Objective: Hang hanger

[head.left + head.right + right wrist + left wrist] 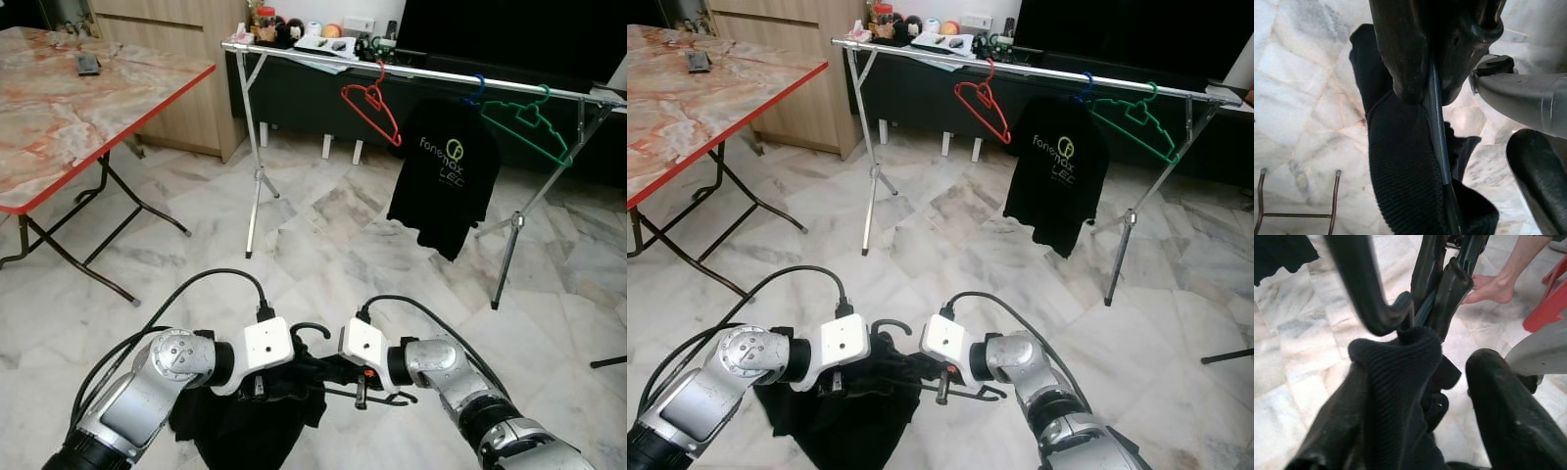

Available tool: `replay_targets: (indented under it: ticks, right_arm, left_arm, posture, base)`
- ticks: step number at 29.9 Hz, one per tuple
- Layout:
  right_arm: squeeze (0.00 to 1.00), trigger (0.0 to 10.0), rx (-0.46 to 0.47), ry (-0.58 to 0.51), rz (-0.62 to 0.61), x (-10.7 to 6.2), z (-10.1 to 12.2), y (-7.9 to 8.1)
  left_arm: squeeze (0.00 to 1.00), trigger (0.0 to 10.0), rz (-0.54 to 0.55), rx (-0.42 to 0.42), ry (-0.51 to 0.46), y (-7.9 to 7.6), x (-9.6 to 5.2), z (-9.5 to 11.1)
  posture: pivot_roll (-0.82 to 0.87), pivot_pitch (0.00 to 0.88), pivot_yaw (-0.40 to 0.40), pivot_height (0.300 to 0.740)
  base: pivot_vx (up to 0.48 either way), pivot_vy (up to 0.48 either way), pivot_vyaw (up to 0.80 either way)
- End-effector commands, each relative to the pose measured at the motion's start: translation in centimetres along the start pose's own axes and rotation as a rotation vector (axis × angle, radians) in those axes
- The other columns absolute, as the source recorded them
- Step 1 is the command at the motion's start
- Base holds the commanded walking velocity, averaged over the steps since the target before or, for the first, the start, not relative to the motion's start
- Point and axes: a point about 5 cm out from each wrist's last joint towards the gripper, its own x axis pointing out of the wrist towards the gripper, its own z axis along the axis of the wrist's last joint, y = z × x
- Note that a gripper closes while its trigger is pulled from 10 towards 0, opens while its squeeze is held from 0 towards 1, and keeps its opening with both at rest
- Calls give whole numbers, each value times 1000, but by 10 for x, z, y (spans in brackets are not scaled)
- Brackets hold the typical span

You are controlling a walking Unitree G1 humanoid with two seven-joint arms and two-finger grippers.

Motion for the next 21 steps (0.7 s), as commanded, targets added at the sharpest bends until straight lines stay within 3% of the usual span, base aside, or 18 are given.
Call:
replay_targets:
  ticks: [1, 7, 8, 15, 16, 17, 18, 19, 20, 21]
  right_arm:
    - [0, 0, 13, -30, -41, -4, 1, -4]
    - [0, 0, 13, 8, -13, -3, -7, 2]
    - [0, 0, 15, 12, 1, -3, -8, 3]
    - [0, 0, 20, 40, 71, -5, -14, 8]
    - [0, 0, 19, 48, 86, -6, -15, 9]
    - [0, 0, 16, 51, 89, -7, -15, 8]
    - [0, 0, 16, 51, 89, -7, -15, 8]
    - [0, 0, 14, 58, 90, -10, -16, 8]
    - [0, 0, 13, 61, 91, -11, -17, 7]
    - [0, 0, 13, 62, 92, -12, -17, 7]
  left_arm:
    - [0, 0, -44, -13, -33, -8, 2, 2]
    - [0, 0, -72, -77, -68, -12, 0, 0]
    - [0, 10000, -87, -89, -60, -15, 0, -3]
    - [0, 10000, -101, -126, -59, -20, -1, -8]
    - [0, 9529, -99, -140, -67, -20, -1, -9]
    - [0, 7020, -96, -144, -67, -20, -2, -9]
    - [0, 7020, -96, -144, -67, -20, -2, -9]
    - [0, 1843, -88, -154, -67, -19, -3, -11]
    - [0, 1843, -87, -158, -67, -19, -3, -12]
    - [0, 0, -87, -160, -67, -19, -3, -12]
  posture:
    - [197, 87, -79, 740]
    - [199, 99, -82, 740]
    - [198, 103, -84, 740]
    - [198, 109, -88, 740]
    - [198, 109, -88, 740]
    - [196, 111, -89, 740]
    - [196, 111, -89, 740]
    - [196, 111, -89, 740]
    - [194, 112, -90, 740]
    - [194, 112, -90, 740]
  base:
    - [0, 0, 0]
    - [0, 0, 0]
    - [0, 0, 0]
    - [0, 0, 0]
    - [0, 0, 0]
    - [0, 0, 0]
    - [0, 0, 0]
    - [0, 0, 0]
    - [0, 0, 0]
    - [0, 0, 0]
